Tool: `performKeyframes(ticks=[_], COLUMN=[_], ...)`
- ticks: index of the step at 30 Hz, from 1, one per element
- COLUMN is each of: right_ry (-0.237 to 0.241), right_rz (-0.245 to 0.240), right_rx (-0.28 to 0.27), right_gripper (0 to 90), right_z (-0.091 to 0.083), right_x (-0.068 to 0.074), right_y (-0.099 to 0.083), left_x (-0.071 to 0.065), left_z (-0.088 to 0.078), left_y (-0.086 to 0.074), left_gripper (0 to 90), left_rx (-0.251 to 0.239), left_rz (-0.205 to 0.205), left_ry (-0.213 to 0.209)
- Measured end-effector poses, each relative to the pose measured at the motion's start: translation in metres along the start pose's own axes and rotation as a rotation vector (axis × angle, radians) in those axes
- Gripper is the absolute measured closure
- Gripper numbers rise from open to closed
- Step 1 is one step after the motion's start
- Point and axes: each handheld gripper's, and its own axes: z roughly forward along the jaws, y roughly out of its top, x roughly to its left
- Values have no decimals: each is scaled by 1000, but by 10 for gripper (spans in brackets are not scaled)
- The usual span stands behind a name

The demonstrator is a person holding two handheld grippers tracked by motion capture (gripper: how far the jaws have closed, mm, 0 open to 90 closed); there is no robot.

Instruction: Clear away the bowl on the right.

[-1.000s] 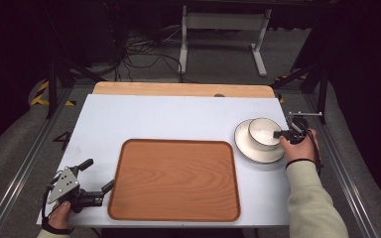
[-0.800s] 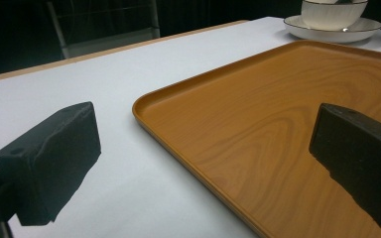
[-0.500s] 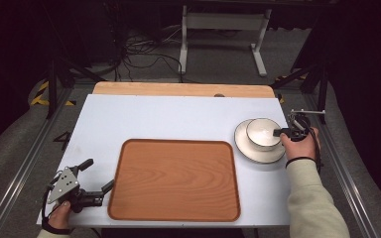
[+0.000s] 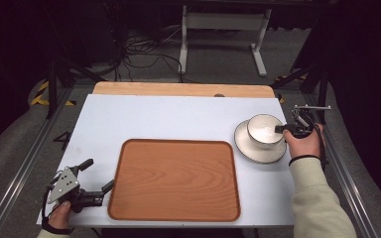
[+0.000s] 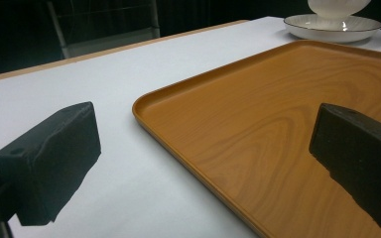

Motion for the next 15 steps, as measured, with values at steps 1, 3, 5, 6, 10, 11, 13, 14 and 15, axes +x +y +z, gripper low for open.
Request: performKeyframes(ticks=[1, 3, 5, 6, 10, 11, 13, 14, 15], right_ry=[3, 6, 23, 27, 32, 36, 40, 43, 44], right_rz=[-6, -6, -8, -6, -12, -12, -12, -13, -15], right_rx=[-3, -5, -5, -3, -2, -2, 2, 1, 5], right_gripper=[812, 812, 812, 812, 812, 812, 812, 812, 812], right_z=[-2, -4, -8, -10, -16, -17, -21, -22, -24], right_x=[1, 2, 6, 7, 13, 14, 17, 18, 19], right_y=[1, 2, 3, 3, 5, 6, 6, 6, 7], left_x=[0, 0, 0, 0, 0, 0, 0, 0, 0], left_z=[0, 0, 0, 0, 0, 0, 0, 0, 0], left_y=[0, 0, 0, 0, 0, 0, 0, 0, 0], left_gripper=[2, 2, 2, 2, 2, 2, 2, 2, 2], left_rx=[1, 0, 0, 0, 0, 1, 1, 1, 0], left_rz=[1, 2, 1, 1, 1, 1, 1, 1, 1], left_ry=[1, -1, -1, -1, -1, -1, -1, -1, -1])
